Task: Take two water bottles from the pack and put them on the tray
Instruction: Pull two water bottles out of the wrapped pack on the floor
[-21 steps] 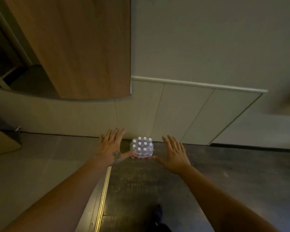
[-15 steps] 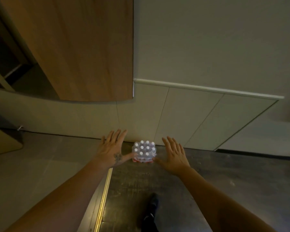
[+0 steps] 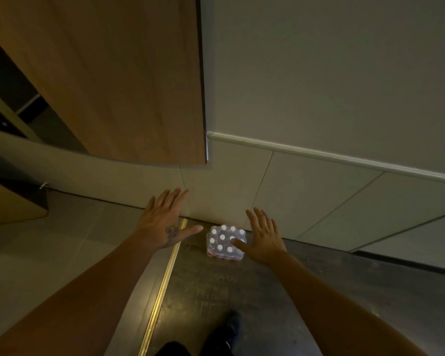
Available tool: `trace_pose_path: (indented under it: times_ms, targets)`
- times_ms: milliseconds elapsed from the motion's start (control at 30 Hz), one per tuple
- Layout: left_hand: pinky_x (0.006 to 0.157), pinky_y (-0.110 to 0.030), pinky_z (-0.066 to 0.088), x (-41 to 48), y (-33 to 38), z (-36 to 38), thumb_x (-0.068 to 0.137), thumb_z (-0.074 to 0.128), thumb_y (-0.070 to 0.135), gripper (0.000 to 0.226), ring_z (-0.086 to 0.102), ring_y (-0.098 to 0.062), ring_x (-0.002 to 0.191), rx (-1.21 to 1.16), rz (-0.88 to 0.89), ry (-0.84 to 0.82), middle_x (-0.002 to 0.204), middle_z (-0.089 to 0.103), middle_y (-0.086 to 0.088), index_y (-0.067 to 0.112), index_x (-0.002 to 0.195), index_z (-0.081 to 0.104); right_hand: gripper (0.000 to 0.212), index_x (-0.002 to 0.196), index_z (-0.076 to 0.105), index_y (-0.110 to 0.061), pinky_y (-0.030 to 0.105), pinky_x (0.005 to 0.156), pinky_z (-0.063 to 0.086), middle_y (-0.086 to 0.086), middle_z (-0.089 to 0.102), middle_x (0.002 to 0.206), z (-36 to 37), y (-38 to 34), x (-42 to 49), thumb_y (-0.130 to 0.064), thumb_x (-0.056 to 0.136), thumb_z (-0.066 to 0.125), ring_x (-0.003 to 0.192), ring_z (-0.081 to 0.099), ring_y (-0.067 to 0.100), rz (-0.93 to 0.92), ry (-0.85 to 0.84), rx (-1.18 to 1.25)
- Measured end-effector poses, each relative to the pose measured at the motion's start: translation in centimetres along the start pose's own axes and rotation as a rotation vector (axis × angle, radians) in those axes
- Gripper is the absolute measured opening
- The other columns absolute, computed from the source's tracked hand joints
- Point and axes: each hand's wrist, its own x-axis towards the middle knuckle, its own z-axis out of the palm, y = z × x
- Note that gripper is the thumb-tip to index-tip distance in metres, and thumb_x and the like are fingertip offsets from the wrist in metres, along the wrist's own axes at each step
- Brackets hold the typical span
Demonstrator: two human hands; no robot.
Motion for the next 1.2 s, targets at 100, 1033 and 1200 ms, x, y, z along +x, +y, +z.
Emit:
trace_pose_path:
  times_ms: [100,1033,1200]
  targets:
    - [0.133,-0.059,0.016,2.3,-0.2,0.6,0.07,0.028,0.107,0.122,0.014,-0.028,0.166,-0.003,0.001,-0.019,0.181,0.016,0.0,0.04,0.169,0.002,0.112,0.17,0.002,-0.025,0.051,0.133,-0.001,0.004,-0.003,0.18,0.2,0.6,2.0,-0.087,0.086,0.044,0.167,-0.003,0.027,-0.004,-0.007,0.014]
    - [0.136,-0.054,0.009,26.0,-12.1,56.4,0.083,0.049,0.091,0.117,-0.01,-0.023,0.167,-0.144,0.133,-0.333,0.182,-0.004,0.003,0.032,0.171,0.001,0.081,0.17,0.007,-0.021,0.047,0.136,0.003,0.006,0.002,0.18,46.3,19.0,35.6,-0.065,0.106,0.03,0.167,-0.003,0.025,0.05,-0.134,0.054]
    - [0.135,-0.054,0.011,28.8,-14.0,63.7,0.069,0.023,0.106,0.129,-0.007,-0.024,0.167,-0.11,0.148,-0.313,0.182,-0.004,0.002,0.032,0.17,-0.004,0.072,0.168,0.014,-0.024,0.055,0.132,0.023,0.007,0.006,0.179,52.3,20.5,39.0,-0.057,0.108,0.034,0.165,0.012,0.029,0.042,-0.123,0.048]
